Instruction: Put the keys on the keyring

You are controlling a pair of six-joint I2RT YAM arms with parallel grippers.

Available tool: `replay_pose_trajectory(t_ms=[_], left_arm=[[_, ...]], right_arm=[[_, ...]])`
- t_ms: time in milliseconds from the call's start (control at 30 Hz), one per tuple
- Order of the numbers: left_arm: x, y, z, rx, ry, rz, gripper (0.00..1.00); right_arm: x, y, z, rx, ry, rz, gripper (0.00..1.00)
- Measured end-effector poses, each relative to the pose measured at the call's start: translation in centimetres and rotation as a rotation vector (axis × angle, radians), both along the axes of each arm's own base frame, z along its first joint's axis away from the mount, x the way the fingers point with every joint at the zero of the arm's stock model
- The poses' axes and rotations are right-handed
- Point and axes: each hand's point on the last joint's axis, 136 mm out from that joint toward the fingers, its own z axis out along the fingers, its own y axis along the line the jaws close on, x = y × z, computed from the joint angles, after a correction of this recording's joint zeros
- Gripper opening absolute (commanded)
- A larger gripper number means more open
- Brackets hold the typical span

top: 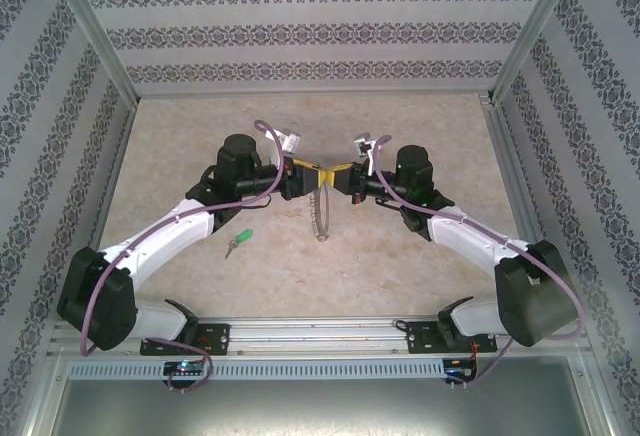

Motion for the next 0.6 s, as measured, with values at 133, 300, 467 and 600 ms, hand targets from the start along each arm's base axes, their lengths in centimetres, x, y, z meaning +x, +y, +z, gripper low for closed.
replay_pose_trajectory(t_ms=[133, 300, 467, 600], left_arm=[[0.0, 0.0, 0.0, 0.0, -0.002, 0.0, 0.42], [0.1, -0.1, 0.0, -0.008, -0.007, -0.004, 0.41], [0.4, -0.4, -0.7, -0.018, 0.009, -0.01, 0.41], [0.4, -0.4, -0.9, -0.022, 0.011, -0.009, 0.41]], right_arm=[[0.0, -0.2, -0.2, 0.008, 0.002, 0.002, 0.0], [-0.2, -0.3, -0.2, 0.02, 0.016, 0.003, 0.0], [-0.3, -0.3, 0.3, 0.044, 0.013, 0.012, 0.0], [-0.5, -0.3, 0.8, 0.058, 0.008, 0.015, 0.0]])
